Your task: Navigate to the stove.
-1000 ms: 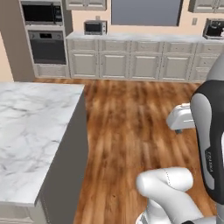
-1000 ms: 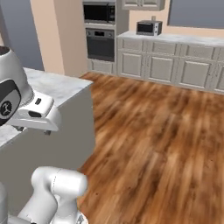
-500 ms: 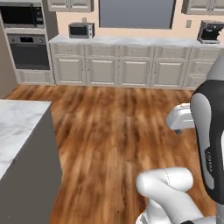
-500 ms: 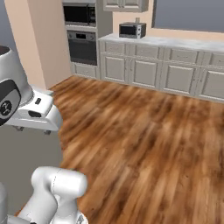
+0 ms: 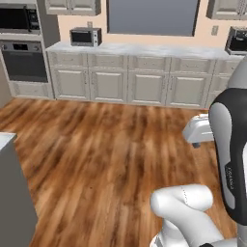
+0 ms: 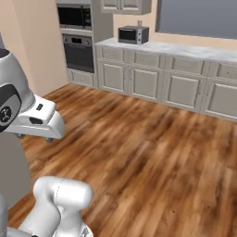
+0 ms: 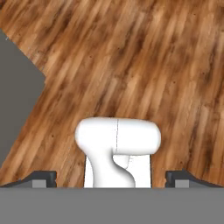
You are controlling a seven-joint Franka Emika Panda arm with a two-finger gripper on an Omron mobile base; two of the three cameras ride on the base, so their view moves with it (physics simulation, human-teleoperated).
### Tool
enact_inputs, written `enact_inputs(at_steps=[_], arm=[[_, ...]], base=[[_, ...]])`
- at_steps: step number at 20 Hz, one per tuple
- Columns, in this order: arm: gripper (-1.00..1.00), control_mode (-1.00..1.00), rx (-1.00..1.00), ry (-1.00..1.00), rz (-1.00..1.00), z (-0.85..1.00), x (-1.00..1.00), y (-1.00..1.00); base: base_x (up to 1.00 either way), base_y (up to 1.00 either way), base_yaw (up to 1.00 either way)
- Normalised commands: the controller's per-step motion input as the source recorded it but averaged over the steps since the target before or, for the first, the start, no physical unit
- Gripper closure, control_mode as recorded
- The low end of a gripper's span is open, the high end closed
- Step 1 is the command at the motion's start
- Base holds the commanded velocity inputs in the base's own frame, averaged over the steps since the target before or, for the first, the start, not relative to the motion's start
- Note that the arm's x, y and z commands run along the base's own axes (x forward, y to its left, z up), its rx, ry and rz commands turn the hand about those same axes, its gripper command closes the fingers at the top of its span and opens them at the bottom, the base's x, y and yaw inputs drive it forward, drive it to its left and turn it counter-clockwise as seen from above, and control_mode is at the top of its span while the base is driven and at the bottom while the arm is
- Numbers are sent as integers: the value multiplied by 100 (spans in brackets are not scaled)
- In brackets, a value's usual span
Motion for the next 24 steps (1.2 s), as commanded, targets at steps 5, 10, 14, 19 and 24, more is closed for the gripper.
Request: enact_inputs(at_steps=[5, 10, 14, 19, 24], arm=[[-100, 100, 0, 0, 0, 0, 0, 0], [-100, 100, 0, 0, 0, 0, 0, 0], [-100, 100, 0, 0, 0, 0, 0, 0], [-100, 100, 0, 0, 0, 0, 0, 0], [-100, 100, 0, 0, 0, 0, 0, 0]], base=[[100, -98, 37], [93, -76, 55], [82, -68, 62], [70, -61, 65], [64, -62, 64]])
